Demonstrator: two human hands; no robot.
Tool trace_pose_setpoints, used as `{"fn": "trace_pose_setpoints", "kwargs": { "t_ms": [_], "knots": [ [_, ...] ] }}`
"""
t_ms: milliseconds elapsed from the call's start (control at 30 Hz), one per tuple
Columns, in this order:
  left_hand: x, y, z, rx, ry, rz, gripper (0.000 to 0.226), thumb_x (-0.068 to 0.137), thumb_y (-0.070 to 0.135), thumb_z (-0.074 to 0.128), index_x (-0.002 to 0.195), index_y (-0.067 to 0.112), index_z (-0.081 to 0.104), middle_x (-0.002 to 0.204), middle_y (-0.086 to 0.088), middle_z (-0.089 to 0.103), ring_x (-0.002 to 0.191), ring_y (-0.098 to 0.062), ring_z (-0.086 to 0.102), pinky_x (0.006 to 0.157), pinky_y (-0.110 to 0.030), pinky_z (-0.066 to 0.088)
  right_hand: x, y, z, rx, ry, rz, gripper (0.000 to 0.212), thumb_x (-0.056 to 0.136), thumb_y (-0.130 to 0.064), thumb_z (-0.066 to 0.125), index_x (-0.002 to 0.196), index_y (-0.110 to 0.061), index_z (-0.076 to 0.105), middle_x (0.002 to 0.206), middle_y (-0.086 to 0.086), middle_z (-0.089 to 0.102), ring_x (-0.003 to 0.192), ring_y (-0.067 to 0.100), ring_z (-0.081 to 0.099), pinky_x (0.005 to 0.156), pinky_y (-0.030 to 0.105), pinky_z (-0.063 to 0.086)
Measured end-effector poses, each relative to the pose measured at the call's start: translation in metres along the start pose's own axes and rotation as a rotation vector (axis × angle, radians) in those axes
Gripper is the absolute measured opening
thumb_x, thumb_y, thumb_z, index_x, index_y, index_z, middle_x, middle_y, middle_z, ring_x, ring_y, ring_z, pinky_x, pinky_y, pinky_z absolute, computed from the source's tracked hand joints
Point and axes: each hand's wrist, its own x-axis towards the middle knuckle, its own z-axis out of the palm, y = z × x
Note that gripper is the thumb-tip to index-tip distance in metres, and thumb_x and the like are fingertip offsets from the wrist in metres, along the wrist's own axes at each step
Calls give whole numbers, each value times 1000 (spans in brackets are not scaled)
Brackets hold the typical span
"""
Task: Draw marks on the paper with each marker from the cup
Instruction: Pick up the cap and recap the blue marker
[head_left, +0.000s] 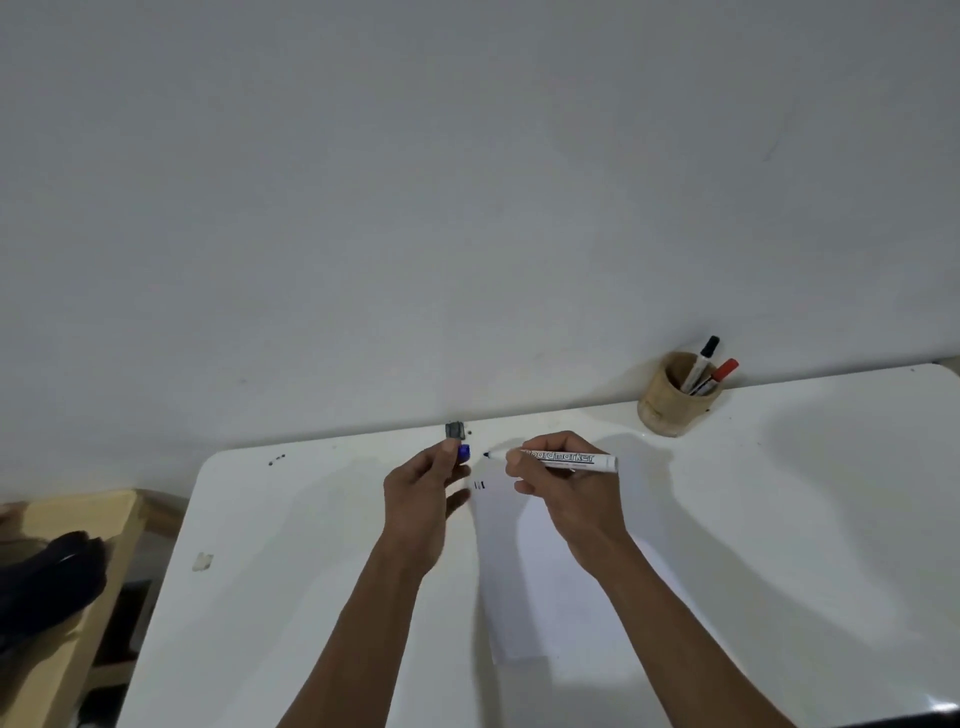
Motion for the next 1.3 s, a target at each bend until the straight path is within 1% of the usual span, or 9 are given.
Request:
{"fn": "trace_pose_setpoints", "kwargs": {
  "t_ms": [100, 233, 633, 733, 867, 1033, 1100, 1200, 1300],
  "knots": [
    [-11, 14, 7, -156, -93, -39, 23, 93, 30, 66, 93, 12, 80, 83, -2, 72, 76, -13, 67, 69, -31, 55, -3, -17, 9, 12, -15, -67, 14, 80, -11, 87, 78, -11, 73, 79, 11, 78, 76, 28, 78, 64, 29, 60],
    [-20, 20, 12, -238, -147, -63, 25, 93, 31, 66, 99, 10, 79, 82, -3, 71, 75, -13, 66, 69, -30, 56, -7, -27, 14, 6, -18, -101, 17, 79, -13, 88, 72, -20, 73, 75, 6, 78, 76, 28, 78, 63, 27, 59],
    [-38, 16, 16, -166, -228, -35, 19, 91, 25, 67, 99, 12, 80, 90, -3, 75, 82, -15, 67, 70, -29, 57, -19, -26, 10, 8, -1, -71, 16, 79, -16, 89, 78, -13, 73, 78, 11, 79, 75, 26, 79, 61, 26, 60],
    [-41, 15, 18, -130, -222, -9, 22, 93, 25, 66, 101, 9, 78, 89, -4, 74, 83, -16, 64, 71, -29, 56, -22, -27, 9, 7, 8, -74, 15, 80, -19, 88, 78, -16, 74, 76, 10, 79, 73, 25, 79, 60, 24, 59],
    [-45, 17, 22, -131, -214, 52, 23, 95, 18, 62, 102, 0, 76, 79, -3, 70, 73, -16, 58, 75, -29, 52, -23, -26, 8, 70, 25, -44, 13, 79, -19, 88, 78, -15, 76, 73, 9, 78, 65, 21, 76, 60, 24, 57],
    [-47, 18, 23, -95, -209, 84, 24, 95, 11, 62, 105, -7, 72, 84, -10, 69, 71, -20, 50, 77, -29, 49, -27, -22, 7, 155, 30, 11, 12, 79, -17, 88, 80, -12, 77, 74, 9, 76, 64, 22, 71, 63, 27, 56],
    [-47, 16, 21, -64, -211, 84, 21, 94, 12, 63, 102, -4, 74, 83, -9, 71, 71, -20, 51, 78, -29, 50, -29, -22, 4, 188, 15, 73, 19, 76, -18, 90, 84, -8, 76, 76, 9, 76, 68, 22, 71, 65, 29, 56],
    [-43, 12, 21, -42, -207, 112, 19, 93, 13, 65, 100, -1, 76, 79, -6, 71, 69, -18, 53, 76, -27, 52, -33, -24, -5, 265, 19, 138, 34, 61, -30, 92, 86, -13, 76, 82, 7, 77, 71, 18, 72, 62, 27, 57],
    [-35, 15, 25, -27, -164, 168, 14, 93, 10, 65, 95, 2, 76, 71, 0, 67, 68, -18, 51, 72, -27, 51, -32, -30, -27, 262, 111, 109, 31, 59, -32, 92, 82, -16, 78, 83, 6, 78, 73, 16, 72, 61, 27, 58]
  ]
}}
